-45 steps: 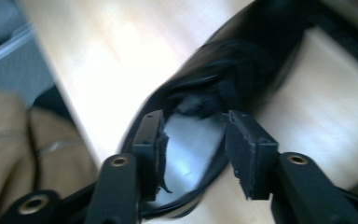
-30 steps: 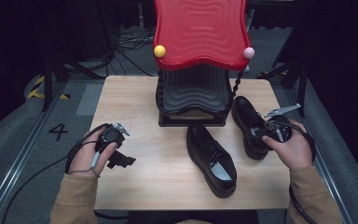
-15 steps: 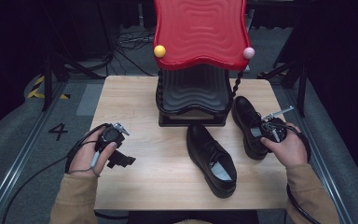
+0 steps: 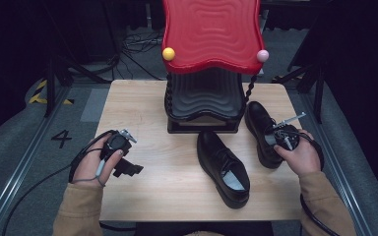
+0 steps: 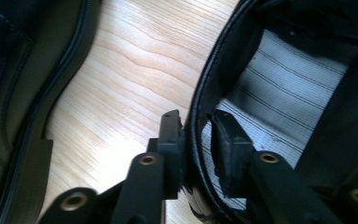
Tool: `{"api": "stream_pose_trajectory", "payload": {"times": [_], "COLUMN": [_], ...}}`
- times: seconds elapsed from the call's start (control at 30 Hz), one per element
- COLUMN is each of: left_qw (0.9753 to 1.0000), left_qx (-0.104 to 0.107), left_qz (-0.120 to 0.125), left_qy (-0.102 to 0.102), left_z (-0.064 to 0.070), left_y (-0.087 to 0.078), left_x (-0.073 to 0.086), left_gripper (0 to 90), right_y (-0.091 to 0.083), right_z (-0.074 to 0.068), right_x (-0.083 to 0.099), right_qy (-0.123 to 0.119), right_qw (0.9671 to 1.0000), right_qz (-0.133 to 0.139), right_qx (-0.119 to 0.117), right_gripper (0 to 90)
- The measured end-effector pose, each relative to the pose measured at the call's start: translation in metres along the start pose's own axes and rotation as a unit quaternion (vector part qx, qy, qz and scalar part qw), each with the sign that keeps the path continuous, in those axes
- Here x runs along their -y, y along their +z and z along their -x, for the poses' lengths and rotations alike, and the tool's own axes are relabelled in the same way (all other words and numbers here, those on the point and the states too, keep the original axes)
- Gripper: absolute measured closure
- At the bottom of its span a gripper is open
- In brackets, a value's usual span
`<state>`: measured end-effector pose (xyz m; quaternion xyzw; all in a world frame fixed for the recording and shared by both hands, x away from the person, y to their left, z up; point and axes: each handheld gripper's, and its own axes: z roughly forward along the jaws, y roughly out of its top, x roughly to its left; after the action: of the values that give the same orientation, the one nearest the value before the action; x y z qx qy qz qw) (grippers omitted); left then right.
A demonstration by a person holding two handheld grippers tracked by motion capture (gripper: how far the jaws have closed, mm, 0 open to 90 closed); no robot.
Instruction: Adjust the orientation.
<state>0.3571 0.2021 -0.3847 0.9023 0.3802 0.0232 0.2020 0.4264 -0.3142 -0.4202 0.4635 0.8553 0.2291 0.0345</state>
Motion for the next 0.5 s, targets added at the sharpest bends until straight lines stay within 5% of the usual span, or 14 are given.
{"api": "stream_pose_trajectory", "payload": {"times": [0.2,0.5], "left_qw": [1.0000,1.0000], "left_qx": [-0.001,0.000], "left_qz": [-0.002,0.000], "left_qy": [0.004,0.005], "left_z": [0.000,-0.001], "left_y": [0.000,-0.001], "left_x": [0.001,-0.003], "left_gripper": [19.3,19.2], "right_y": [0.000,-0.022], "right_z": [-0.005,-0.022], "right_x": [-0.001,0.000], "right_qy": [-0.015,-0.034], "right_qw": [0.9999,0.9994], "right_qz": [0.004,-0.010], "right_qx": [-0.002,-0.004], "right_gripper": [82.9,82.3]}}
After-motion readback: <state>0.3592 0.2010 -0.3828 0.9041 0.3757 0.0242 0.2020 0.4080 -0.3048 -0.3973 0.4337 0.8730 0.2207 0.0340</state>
